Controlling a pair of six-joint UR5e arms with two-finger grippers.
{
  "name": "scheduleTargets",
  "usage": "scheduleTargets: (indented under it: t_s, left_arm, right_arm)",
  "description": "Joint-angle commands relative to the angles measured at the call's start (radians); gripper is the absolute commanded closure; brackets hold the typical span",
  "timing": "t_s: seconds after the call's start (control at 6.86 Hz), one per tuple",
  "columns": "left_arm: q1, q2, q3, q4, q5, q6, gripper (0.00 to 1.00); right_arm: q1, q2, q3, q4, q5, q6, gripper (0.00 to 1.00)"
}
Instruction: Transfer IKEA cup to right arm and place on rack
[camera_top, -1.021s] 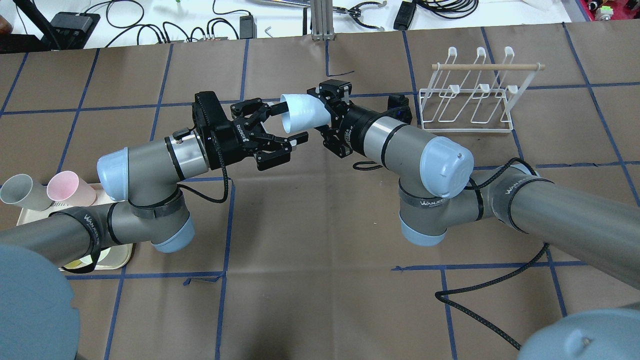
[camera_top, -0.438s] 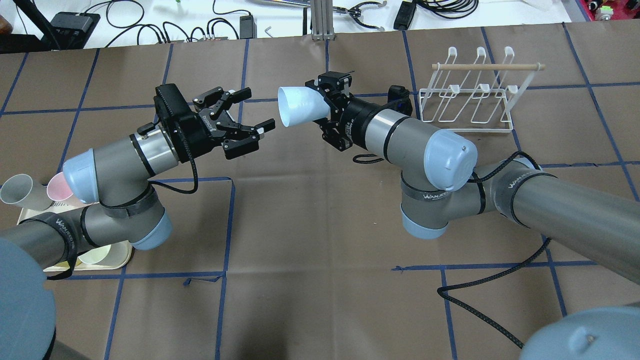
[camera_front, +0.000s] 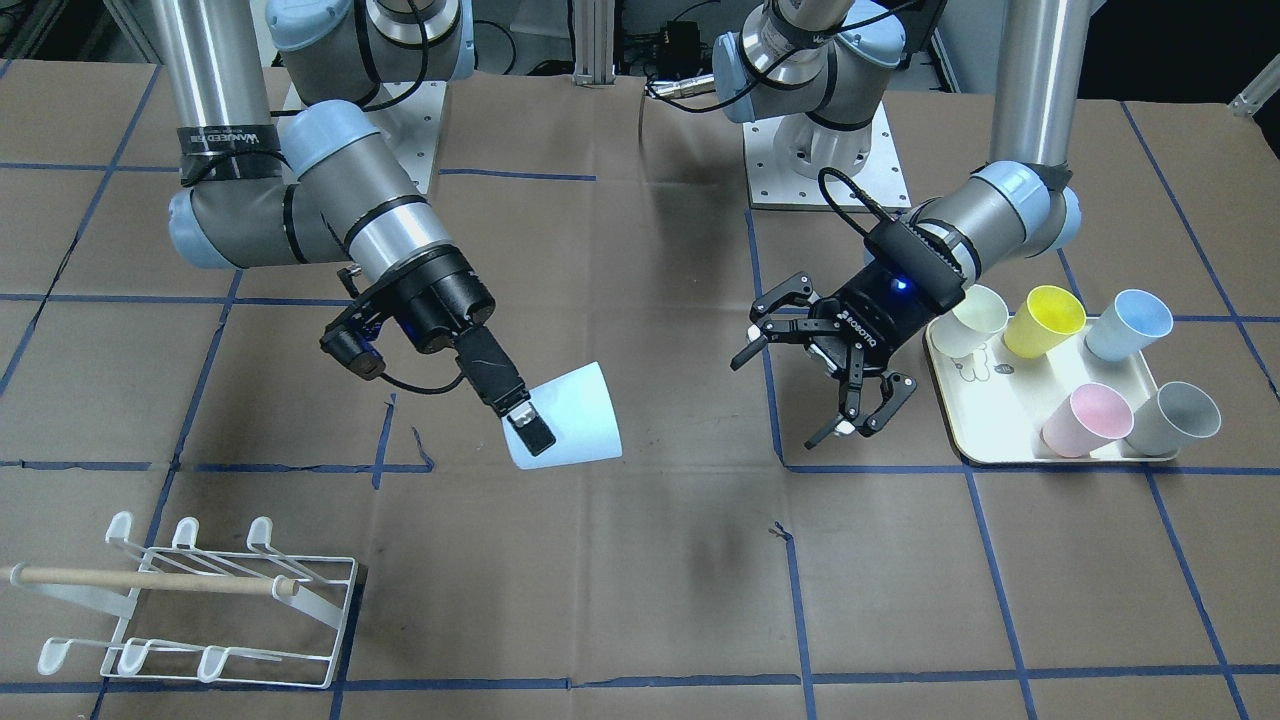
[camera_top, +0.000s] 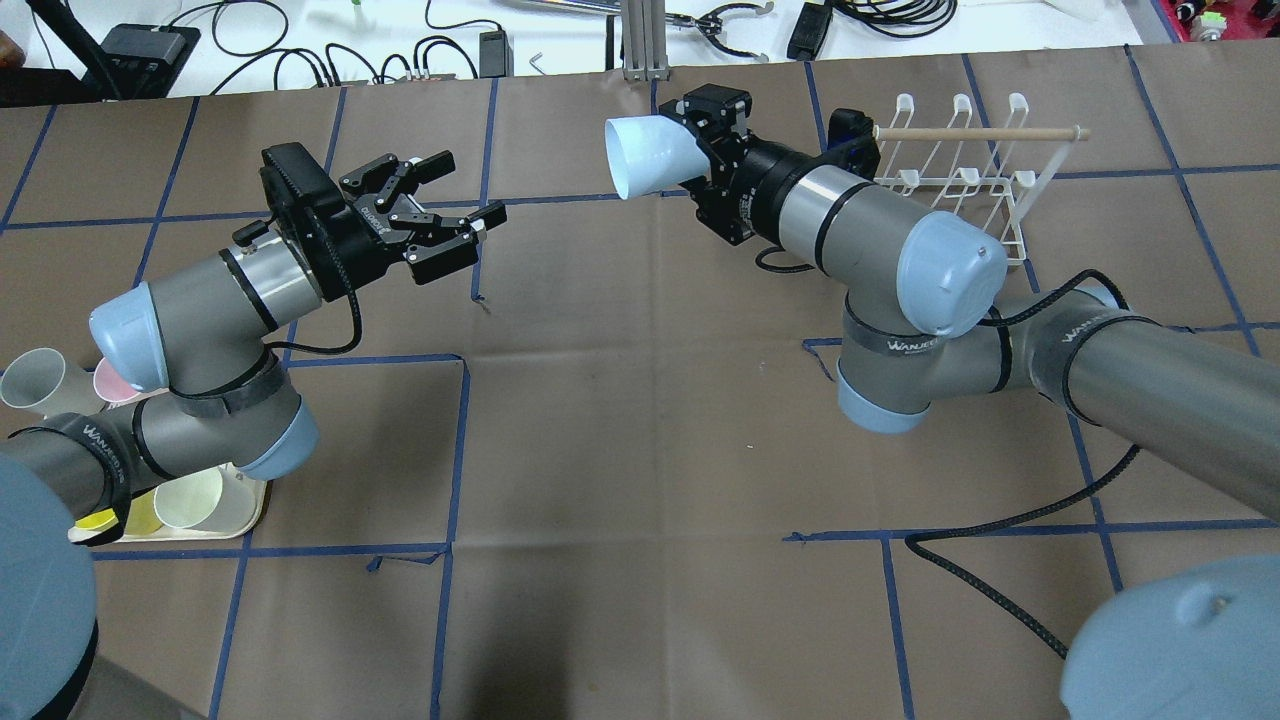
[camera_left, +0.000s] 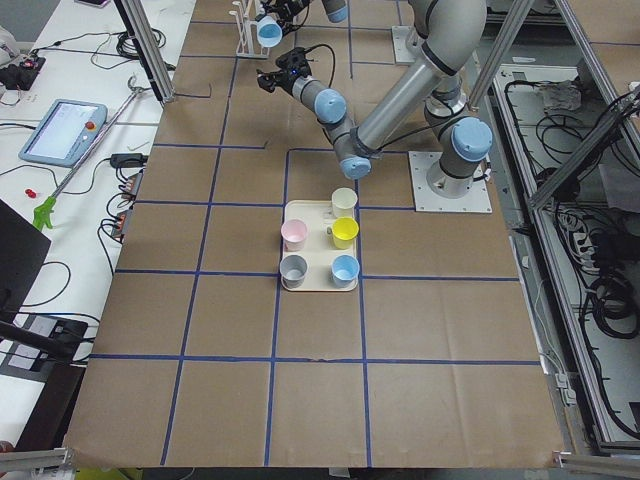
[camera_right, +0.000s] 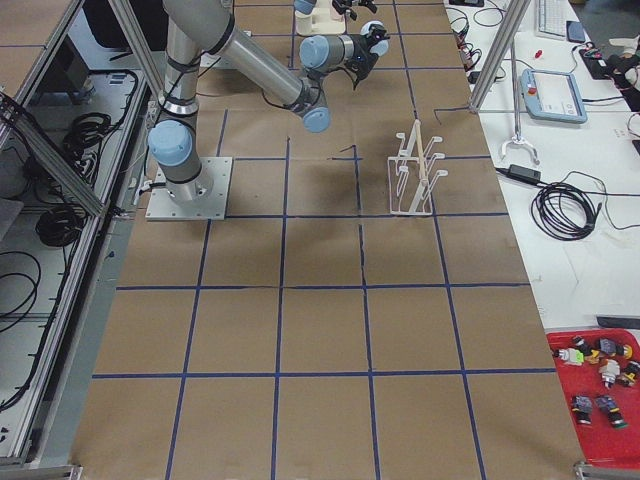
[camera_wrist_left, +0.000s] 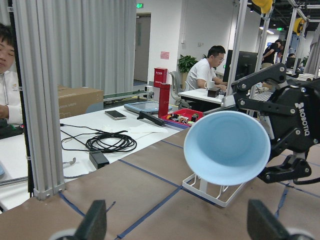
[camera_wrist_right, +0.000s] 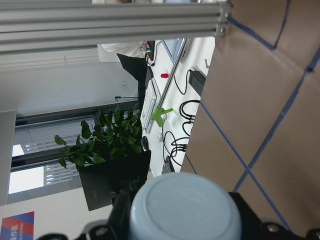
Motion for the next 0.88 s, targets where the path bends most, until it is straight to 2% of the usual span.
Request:
scheduleTargets:
  t_s: [0.0, 0.15, 0.44, 0.58, 0.73]
  left_arm:
    - [-0.016, 0.016, 0.079, -0.188, 0.288, -0.064, 0.0]
    - [-0.051, 0.021, 0.124, -0.293, 0.483, -0.066, 0.0]
    - [-0.151, 0.054, 0.233, -0.639, 0.761, -0.077, 0.0]
    - [-0.182, 0.1, 0.3, -0.89, 0.873, -0.115, 0.0]
    - [-0.196, 0.147, 0.378, -1.159, 0.941, -0.156, 0.0]
  right_arm:
    - [-0.074, -0.008, -0.007, 0.0, -0.015, -0.283, 0.95]
    - [-0.096, -0.008, -0.008, 0.0, -0.015, -0.436, 0.96]
    - [-0.11, -0.019, -0.024, 0.0, -0.094, -0.806, 0.96]
    - [-0.124, -0.019, -0.03, 0.022, -0.164, -0.941, 0.96]
    - [-0.159, -0.017, -0.031, 0.075, -0.212, -1.085, 0.96]
